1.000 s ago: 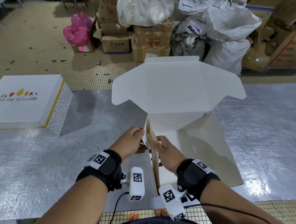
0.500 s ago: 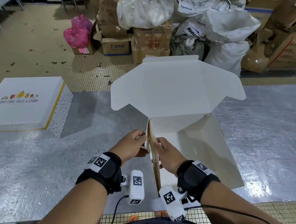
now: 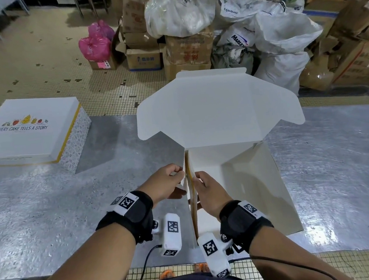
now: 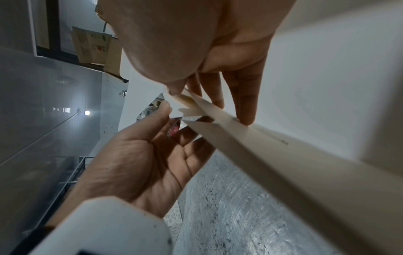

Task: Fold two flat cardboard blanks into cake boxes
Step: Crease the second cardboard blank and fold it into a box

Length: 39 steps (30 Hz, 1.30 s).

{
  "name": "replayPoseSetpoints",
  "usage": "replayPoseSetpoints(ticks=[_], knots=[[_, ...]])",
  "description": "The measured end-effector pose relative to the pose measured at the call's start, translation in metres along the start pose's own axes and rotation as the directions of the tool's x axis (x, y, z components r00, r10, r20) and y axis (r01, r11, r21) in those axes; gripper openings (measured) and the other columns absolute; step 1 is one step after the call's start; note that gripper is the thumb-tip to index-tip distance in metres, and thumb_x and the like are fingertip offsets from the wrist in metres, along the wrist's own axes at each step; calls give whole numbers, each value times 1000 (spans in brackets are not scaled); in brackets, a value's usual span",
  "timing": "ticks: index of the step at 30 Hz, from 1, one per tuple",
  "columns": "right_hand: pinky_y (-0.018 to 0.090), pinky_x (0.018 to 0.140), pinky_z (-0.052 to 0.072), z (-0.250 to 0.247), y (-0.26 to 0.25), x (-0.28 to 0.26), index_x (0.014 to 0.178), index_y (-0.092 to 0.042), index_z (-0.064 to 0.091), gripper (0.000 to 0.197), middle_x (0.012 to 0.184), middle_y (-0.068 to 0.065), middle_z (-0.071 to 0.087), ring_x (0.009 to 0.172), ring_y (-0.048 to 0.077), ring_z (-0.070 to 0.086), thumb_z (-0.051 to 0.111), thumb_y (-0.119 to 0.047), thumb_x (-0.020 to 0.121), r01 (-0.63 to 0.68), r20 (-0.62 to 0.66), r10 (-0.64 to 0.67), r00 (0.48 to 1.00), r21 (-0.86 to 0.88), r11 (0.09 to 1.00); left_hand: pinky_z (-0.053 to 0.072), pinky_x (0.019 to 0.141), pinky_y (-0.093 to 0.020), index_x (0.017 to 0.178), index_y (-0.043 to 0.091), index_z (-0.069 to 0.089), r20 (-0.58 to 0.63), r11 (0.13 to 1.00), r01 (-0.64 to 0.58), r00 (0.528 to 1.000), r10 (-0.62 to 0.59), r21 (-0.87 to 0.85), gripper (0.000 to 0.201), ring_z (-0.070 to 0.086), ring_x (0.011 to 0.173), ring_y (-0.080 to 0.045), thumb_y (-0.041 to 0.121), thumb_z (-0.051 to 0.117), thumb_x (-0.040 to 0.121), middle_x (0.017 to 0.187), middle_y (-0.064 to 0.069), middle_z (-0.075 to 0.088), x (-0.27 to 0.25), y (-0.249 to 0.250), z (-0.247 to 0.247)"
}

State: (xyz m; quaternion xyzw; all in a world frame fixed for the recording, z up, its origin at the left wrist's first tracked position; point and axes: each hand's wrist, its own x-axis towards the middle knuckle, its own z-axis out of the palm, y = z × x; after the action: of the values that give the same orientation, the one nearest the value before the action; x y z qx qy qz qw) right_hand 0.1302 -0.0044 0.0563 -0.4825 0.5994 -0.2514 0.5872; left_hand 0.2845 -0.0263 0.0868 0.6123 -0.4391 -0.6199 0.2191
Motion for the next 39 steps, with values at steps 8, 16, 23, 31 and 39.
replayPoseSetpoints(ticks=[8, 16, 23, 31, 39], knots=[[39, 66, 61, 0, -1, -1, 110, -19, 57, 26, 98, 6, 65, 75, 21, 67, 37, -34, 105, 24, -2, -24, 1000, -8, 1000, 59, 63, -22, 116, 18, 62, 0, 998, -8, 1000, 8, 61, 19, 76, 78, -16, 29, 58, 101, 110, -9, 68, -2, 2, 2], [38, 66, 61, 1, -2, -1, 116, -21, 56, 24, 103, 6, 66, 81, 25, 68, 37, -31, 105, 13, 16, -13, 1000, -4, 1000, 62, 82, -39, 110, 18, 66, -3, 999, -11, 1000, 11, 36, 15, 76, 84, -26, 25, 63, 98, 107, -11, 71, 0, -4, -1], [43, 75, 62, 0, -2, 1, 125, -20, 56, 32, 122, 4, 62, 85, 30, 70, 33, -31, 107, 17, 14, -16, 1000, -29, 999, 62, 80, -36, 119, 21, 62, 3, 999, 0, 1000, -1, 33, 22, 76, 83, -23, 31, 59, 100, 112, -8, 69, 0, -7, 2], [29, 71, 60, -4, 5, 2, 129, -17, 59, 36, 125, 4, 58, 85, 21, 70, 34, -11, 104, 0, 25, 1, 1000, -37, 999, 60, 87, -39, 118, 20, 65, 9, 1000, -15, 1000, 16, -25, 25, 76, 86, -21, 31, 66, 95, 113, -7, 69, -1, -7, 0], [36, 81, 59, -16, -3, -4, 127, -20, 54, 33, 121, 2, 58, 86, 22, 64, 36, -6, 102, -19, -89, 20, 996, 11, 1000, 61, 84, -38, 127, 21, 56, -13, 998, -57, 998, 57, -16, 45, 74, 88, -24, 25, 77, 87, 110, -8, 70, 4, -6, -2]])
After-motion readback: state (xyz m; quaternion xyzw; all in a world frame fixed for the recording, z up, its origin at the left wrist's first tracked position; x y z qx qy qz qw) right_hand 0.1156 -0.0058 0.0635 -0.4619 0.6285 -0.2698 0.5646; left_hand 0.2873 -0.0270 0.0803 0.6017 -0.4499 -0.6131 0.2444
